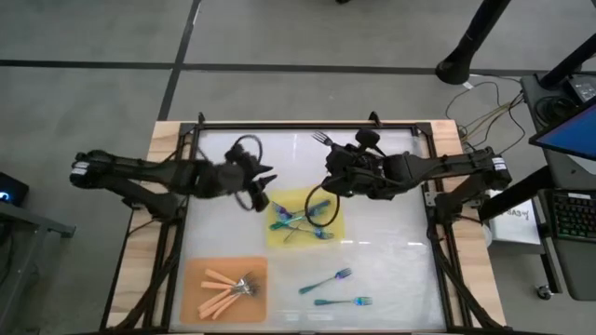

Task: Sort silverware by color (type)
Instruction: Put the orange fork into the orange bin

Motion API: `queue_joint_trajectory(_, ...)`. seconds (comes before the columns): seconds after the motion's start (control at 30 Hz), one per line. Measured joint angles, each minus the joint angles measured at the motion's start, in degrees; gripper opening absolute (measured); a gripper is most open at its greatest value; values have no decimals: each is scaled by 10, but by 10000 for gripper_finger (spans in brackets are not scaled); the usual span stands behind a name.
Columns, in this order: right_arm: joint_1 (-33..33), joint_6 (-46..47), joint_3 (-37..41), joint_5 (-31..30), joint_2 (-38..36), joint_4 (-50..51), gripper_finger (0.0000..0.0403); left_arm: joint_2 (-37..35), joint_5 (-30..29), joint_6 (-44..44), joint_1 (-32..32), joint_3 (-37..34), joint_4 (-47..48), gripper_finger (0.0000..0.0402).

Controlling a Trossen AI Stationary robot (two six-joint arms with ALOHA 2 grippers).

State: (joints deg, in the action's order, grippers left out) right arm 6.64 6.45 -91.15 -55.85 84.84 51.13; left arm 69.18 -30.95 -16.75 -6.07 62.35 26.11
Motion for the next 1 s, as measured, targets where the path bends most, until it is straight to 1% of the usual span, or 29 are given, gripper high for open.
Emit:
queue_joint_trajectory(0.07, -6, 0, 0, 4, 0, 6, 13, 6, 43, 29, 30, -31, -87, 96)
queue_joint_trajectory(0.13, -5, -1, 4, 4, -1, 8, 13, 13, 59, 60, 50, -65, -207, 96)
queue_joint_trajectory(0.2, -1, -5, 10, 4, -1, 8, 13, 16, 60, 88, 62, -107, -335, 96)
queue_joint_trajectory(0.27, 6, -10, 24, 1, -5, 6, 13, 21, 60, 113, 71, -157, -482, 96)
queue_joint_trajectory(0.37, 14, -10, 58, -44, -19, -8, 13, 29, 63, 125, 77, -243, -693, 96)
queue_joint_trajectory(0.43, 17, -15, 89, -71, -33, -45, 13, 41, 65, 125, 77, -298, -820, 96)
queue_joint_trajectory(0.47, 19, -22, 107, -76, -41, -73, 13, 51, 65, 120, 77, -321, -880, 96)
queue_joint_trajectory(0.5, 20, -39, 128, -76, -46, -113, 13, 64, 65, 112, 77, -340, -936, 96)
queue_joint_trajectory(0.57, 23, -95, 173, -73, -57, -229, 13, 94, 82, 98, 77, -368, -1033, 96)
queue_joint_trajectory(0.63, 24, -169, 221, -61, -60, -365, 13, 128, 111, 88, 77, -377, -1102, 96)
queue_joint_trajectory(0.7, 24, -238, 263, -27, -60, -500, 13, 161, 122, 83, 76, -378, -1145, 96)
queue_joint_trajectory(0.73, 24, -266, 284, -6, -60, -559, 13, 177, 122, 81, 76, -372, -1160, 96)
queue_joint_trajectory(0.8, 24, -303, 314, 33, -54, -663, 13, 202, 121, 72, 77, -357, -1159, 96)
queue_joint_trajectory(0.83, 24, -313, 327, 45, -52, -701, 13, 213, 120, 69, 78, -343, -1155, 96)
queue_joint_trajectory(0.9, 24, -326, 343, 48, -42, -742, 13, 235, 120, 69, 78, -316, -1161, 96)
queue_joint_trajectory(1.0, 24, -335, 351, 49, -40, -746, 13, 258, 121, 91, 78, -277, -1156, 96)
